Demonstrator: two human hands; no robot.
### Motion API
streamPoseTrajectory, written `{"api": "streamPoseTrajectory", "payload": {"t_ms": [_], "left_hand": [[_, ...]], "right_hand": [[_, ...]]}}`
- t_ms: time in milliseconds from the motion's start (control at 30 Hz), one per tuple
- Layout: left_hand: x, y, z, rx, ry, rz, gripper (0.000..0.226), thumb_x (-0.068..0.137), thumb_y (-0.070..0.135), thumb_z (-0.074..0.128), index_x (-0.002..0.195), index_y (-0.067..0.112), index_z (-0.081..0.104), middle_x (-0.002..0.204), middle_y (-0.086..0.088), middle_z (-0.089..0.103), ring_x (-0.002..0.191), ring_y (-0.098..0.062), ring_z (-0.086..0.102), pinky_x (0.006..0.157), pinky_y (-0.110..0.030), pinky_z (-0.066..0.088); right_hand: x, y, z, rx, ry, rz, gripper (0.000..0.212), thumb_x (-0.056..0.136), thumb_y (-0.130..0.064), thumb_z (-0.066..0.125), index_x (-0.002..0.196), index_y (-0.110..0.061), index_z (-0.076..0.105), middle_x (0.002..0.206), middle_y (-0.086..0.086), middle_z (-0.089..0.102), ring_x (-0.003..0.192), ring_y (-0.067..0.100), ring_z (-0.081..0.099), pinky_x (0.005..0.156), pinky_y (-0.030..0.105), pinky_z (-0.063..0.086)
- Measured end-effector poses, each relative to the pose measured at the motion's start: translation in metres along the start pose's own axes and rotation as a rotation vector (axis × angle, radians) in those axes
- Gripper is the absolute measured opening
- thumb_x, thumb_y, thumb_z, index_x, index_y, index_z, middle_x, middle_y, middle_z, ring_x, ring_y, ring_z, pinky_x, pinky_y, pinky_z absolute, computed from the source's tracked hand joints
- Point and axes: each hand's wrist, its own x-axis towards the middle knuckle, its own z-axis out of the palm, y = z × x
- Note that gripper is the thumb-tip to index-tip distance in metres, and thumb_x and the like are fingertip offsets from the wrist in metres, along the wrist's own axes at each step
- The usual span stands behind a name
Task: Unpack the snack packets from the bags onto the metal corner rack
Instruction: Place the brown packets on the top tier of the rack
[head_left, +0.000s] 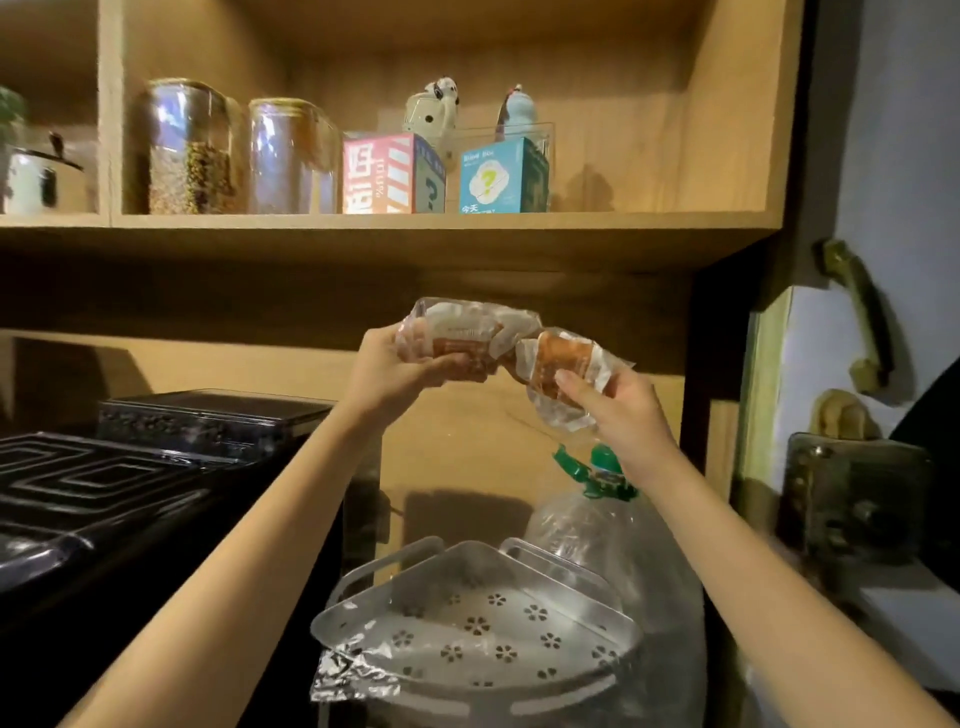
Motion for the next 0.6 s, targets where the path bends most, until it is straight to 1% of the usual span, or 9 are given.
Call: {"api": "streamPoseTrajectory", "payload": {"t_ms": [100,200,267,333,433,500,533,567,600], "left_hand": [[-0.011,-0.027,0.002,-0.047,-0.048,-0.061,0.025,0.075,0.006,0.070,0.099,0.008,0.065,0.094,-0.013,0.070,0.084,-0.019,0.068,0.065,-0.022,0.053],[-0.025,-0.049,0.004,-0.070,-0.020,-0.145,0.027,0.074,0.009,0.071,0.100,0.012,0.066,0.097,-0.016,0.070,0.091,-0.029,0.066,0.068,-0.026,0.053],[-0.034,-0.060,0.007,-0.072,-0.009,-0.190,0.030,0.073,0.008,0.071,0.103,0.010,0.066,0.096,-0.014,0.071,0.090,-0.029,0.067,0.068,-0.027,0.053],[-0.044,-0.068,0.009,-0.064,-0.001,-0.229,0.032,0.073,0.007,0.071,0.105,0.004,0.066,0.090,-0.009,0.073,0.084,-0.023,0.070,0.065,-0.023,0.053],[-0.056,-0.076,0.012,-0.135,-0.011,-0.316,0.025,0.073,0.011,0.071,0.097,0.002,0.068,0.083,-0.008,0.075,0.077,-0.020,0.071,0.066,-0.024,0.055],[-0.061,-0.079,0.013,-0.196,-0.023,-0.394,0.023,0.076,0.020,0.067,0.094,0.007,0.069,0.086,-0.008,0.074,0.079,-0.023,0.070,0.070,-0.029,0.056],[-0.062,-0.080,0.013,-0.232,-0.028,-0.426,0.023,0.080,0.023,0.063,0.096,0.007,0.068,0.089,-0.010,0.073,0.081,-0.024,0.068,0.073,-0.033,0.054],[-0.062,-0.080,0.013,-0.262,-0.025,-0.455,0.024,0.084,0.025,0.058,0.098,0.007,0.068,0.092,-0.011,0.071,0.083,-0.023,0.067,0.076,-0.036,0.053],[-0.061,-0.080,0.013,-0.267,-0.016,-0.470,0.025,0.087,0.026,0.054,0.099,0.008,0.068,0.095,-0.009,0.070,0.085,-0.022,0.066,0.079,-0.037,0.051]], "right_hand": [[-0.006,0.024,0.002,0.000,-0.001,0.065,0.017,0.084,-0.014,0.063,0.097,-0.025,0.063,0.095,-0.005,0.070,0.091,0.010,0.066,0.074,0.017,0.053],[-0.011,0.047,0.004,-0.014,-0.026,0.160,0.030,0.083,-0.017,0.066,0.112,-0.013,0.062,0.105,0.005,0.069,0.098,0.017,0.066,0.084,0.025,0.054],[-0.018,0.058,0.005,-0.026,-0.048,0.218,0.040,0.082,-0.019,0.066,0.120,-0.008,0.057,0.109,0.008,0.069,0.101,0.021,0.065,0.092,0.036,0.051],[-0.024,0.071,0.005,-0.034,-0.058,0.272,0.042,0.083,-0.022,0.065,0.122,-0.009,0.056,0.107,0.005,0.069,0.100,0.018,0.066,0.095,0.036,0.050],[-0.032,0.081,0.006,-0.027,-0.106,0.377,0.052,0.080,-0.038,0.065,0.125,-0.015,0.053,0.114,0.004,0.067,0.107,0.020,0.063,0.097,0.038,0.047],[-0.037,0.082,0.006,0.041,-0.105,0.452,0.053,0.073,-0.053,0.066,0.116,-0.024,0.060,0.121,0.003,0.064,0.114,0.020,0.058,0.103,0.041,0.041],[-0.037,0.085,0.005,0.073,-0.088,0.488,0.062,0.064,-0.063,0.067,0.114,-0.027,0.061,0.126,0.003,0.061,0.119,0.020,0.054,0.106,0.044,0.038],[-0.038,0.088,0.004,0.076,-0.073,0.512,0.072,0.057,-0.069,0.067,0.116,-0.028,0.061,0.129,0.002,0.059,0.122,0.021,0.051,0.108,0.047,0.035],[-0.039,0.089,0.004,0.057,-0.075,0.522,0.072,0.059,-0.069,0.066,0.117,-0.027,0.060,0.130,0.002,0.058,0.123,0.022,0.050,0.109,0.049,0.034]]}}
